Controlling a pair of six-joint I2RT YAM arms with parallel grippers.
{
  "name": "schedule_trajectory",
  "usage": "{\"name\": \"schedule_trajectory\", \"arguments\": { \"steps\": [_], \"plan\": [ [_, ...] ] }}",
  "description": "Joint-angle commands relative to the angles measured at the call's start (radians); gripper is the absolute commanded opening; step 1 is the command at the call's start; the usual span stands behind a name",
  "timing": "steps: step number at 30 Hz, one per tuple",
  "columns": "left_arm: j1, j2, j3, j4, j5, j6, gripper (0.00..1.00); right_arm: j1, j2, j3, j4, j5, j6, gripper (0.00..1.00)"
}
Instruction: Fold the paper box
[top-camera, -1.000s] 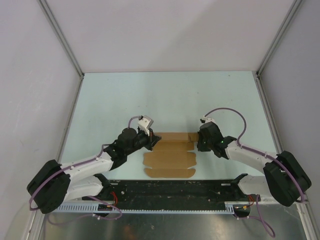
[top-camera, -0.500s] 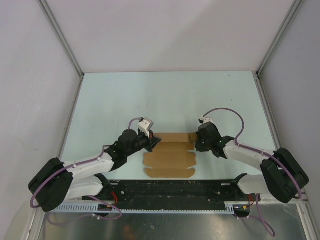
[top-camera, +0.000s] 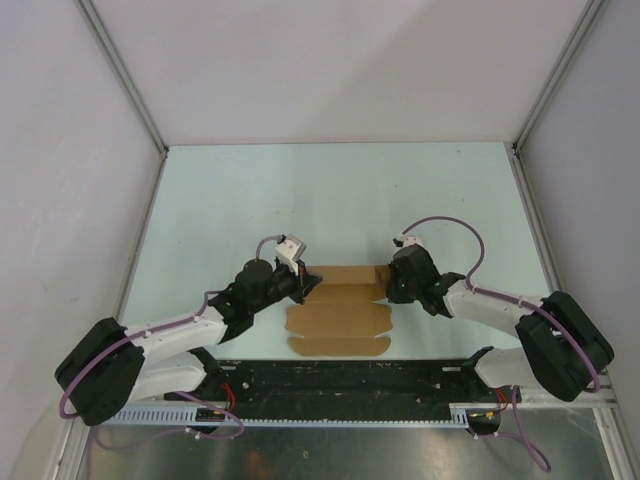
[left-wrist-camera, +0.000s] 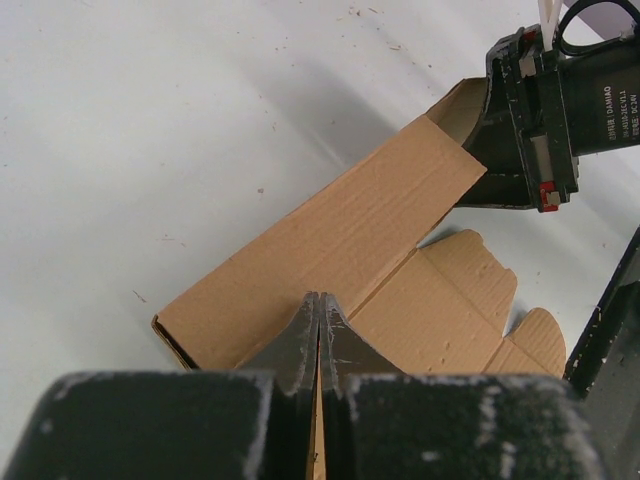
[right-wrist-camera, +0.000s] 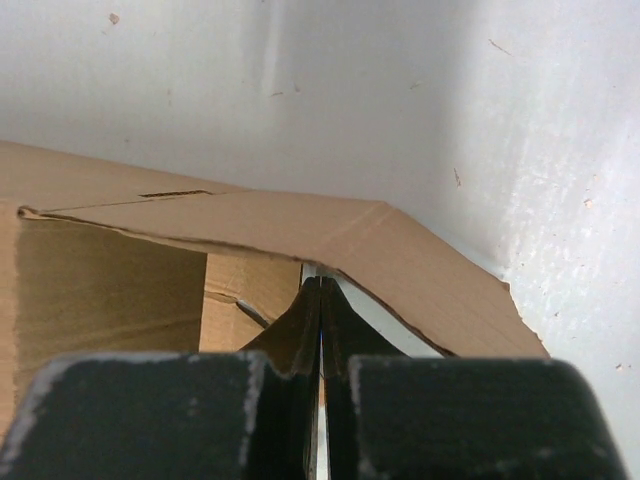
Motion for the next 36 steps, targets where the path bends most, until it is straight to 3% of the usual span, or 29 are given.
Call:
{"name": "schedule_trajectory", "arguments": {
  "steps": [1, 14, 36],
  "plan": [
    [-0.003, -0.011, -0.008, 0.014, 0.017, 0.008, 0.00, 0.011, -0.018, -0.002, 0.040, 0.004, 0.011, 0.00],
    [-0.003, -0.014, -0.014, 0.014, 0.018, 0.006, 0.00, 0.018, -0.049, -0.028, 0.145, -0.047, 0.042, 0.00],
    [-0.003, -0.032, -0.026, 0.014, 0.018, 0.002, 0.00, 0.032, 0.073, -0.057, 0.307, -0.165, 0.104, 0.00]
  ]
}}
